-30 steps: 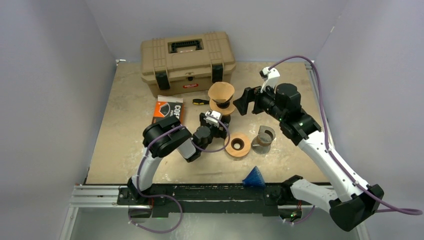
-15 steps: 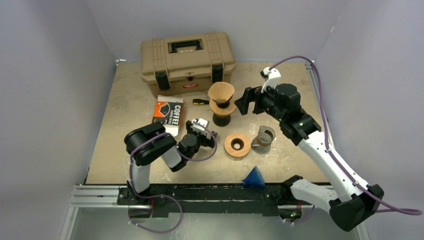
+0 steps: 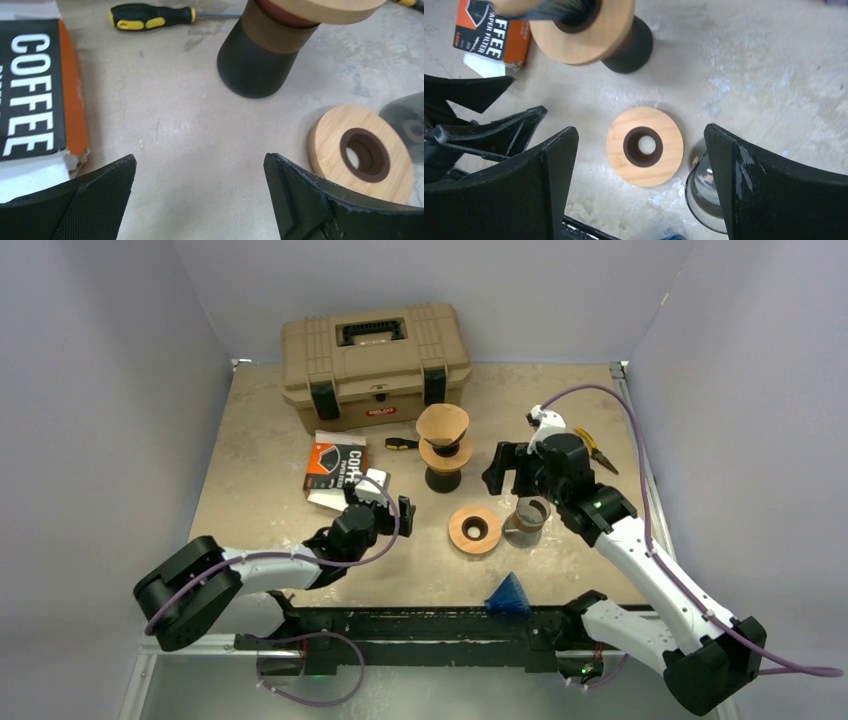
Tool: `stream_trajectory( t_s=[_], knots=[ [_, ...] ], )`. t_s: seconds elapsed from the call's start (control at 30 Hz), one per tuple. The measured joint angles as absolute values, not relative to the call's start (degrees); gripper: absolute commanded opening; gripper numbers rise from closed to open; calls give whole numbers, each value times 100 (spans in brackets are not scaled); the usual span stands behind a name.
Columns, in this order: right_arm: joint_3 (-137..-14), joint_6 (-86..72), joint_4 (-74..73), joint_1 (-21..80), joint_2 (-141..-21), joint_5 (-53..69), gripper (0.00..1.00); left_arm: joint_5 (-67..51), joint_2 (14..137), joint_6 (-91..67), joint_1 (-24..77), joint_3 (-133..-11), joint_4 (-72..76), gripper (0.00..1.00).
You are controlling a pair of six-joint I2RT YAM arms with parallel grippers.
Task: Place the coffee filter in the dripper
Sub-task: Pick up the coffee server from the center of the board.
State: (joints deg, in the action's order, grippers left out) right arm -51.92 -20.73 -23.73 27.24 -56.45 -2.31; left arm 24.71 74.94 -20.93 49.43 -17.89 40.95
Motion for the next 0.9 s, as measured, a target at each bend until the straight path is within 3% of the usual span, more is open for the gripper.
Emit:
stream_trajectory(
  t_s=[0.3, 0.63, 0.8, 0.9],
  knots=[
    [-4639, -2956, -2867, 2724, -5242, -620, 84, 2530, 6744, -3013, 4943, -2008, 1870, 99],
    [-4637, -3649, -3308, 2724, -5502, -1129, 80, 2174, 6222, -3411, 4943, -2414, 906, 100],
    [-4519, -3826, -3210, 2724, -5509, -1061, 72, 2178, 5931, -3402, 4941, -2506, 770, 99],
    [-4324, -3889, -3155, 2724, -5566, -937, 60, 2217, 5808, -3389, 4941, -2552, 751, 100]
  ],
)
